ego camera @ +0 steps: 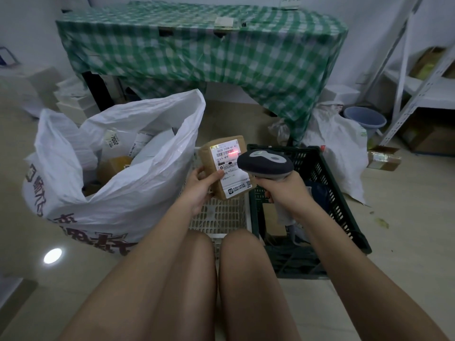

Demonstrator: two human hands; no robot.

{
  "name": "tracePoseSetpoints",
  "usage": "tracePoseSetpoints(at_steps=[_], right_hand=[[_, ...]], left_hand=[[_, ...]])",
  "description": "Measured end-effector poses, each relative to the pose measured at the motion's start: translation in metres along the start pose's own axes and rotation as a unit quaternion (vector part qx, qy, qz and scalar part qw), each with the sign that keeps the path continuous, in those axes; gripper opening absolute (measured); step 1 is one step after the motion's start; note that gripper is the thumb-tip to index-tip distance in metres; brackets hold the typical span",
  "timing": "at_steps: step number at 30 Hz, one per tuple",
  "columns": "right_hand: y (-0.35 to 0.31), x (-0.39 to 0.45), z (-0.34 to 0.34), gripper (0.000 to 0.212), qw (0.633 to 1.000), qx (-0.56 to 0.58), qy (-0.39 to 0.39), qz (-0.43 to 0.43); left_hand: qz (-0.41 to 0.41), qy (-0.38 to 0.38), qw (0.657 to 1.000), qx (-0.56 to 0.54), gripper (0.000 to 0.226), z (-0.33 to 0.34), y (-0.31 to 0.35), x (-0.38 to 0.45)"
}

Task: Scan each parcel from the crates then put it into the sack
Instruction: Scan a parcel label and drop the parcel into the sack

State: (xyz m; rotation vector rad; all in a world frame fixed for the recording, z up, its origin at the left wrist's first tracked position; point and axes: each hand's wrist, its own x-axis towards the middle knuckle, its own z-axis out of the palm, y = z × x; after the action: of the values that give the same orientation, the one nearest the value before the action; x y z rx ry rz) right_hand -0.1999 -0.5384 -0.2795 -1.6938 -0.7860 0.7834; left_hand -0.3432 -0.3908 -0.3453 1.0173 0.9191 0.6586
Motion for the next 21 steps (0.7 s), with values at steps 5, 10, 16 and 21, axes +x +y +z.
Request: tracePoseSetpoints(at_steps=[5, 10, 16, 21], right_hand=[[0.001, 0.000, -0.002, 0.010, 1.000, -0.008, -0.001, -0.004], [-0.001, -0.001, -0.004, 0.011, 1.000, 0.001, 0.012, -0.006], [-0.004, -0.007, -0.006, 0.012, 1.000, 0.008, 0.004, -0.010], [-0.013, -0.012, -0.006, 0.017, 0.999, 0.039, 0.012, -0.031]], left_hand=[[0.006, -0.003, 1.000, 0.002, 0.065, 0.005, 0.002, -0.004], [0.002, -0.003, 1.000, 0.003, 0.070, 0.006, 0.002, -0.008], [-0.003, -0.001, 1.000, -0.004, 0.071, 0.007, 0.005, -0.017], [0.026, 0.007, 1.000, 0.001, 0.068, 0.005, 0.015, -0.031]])
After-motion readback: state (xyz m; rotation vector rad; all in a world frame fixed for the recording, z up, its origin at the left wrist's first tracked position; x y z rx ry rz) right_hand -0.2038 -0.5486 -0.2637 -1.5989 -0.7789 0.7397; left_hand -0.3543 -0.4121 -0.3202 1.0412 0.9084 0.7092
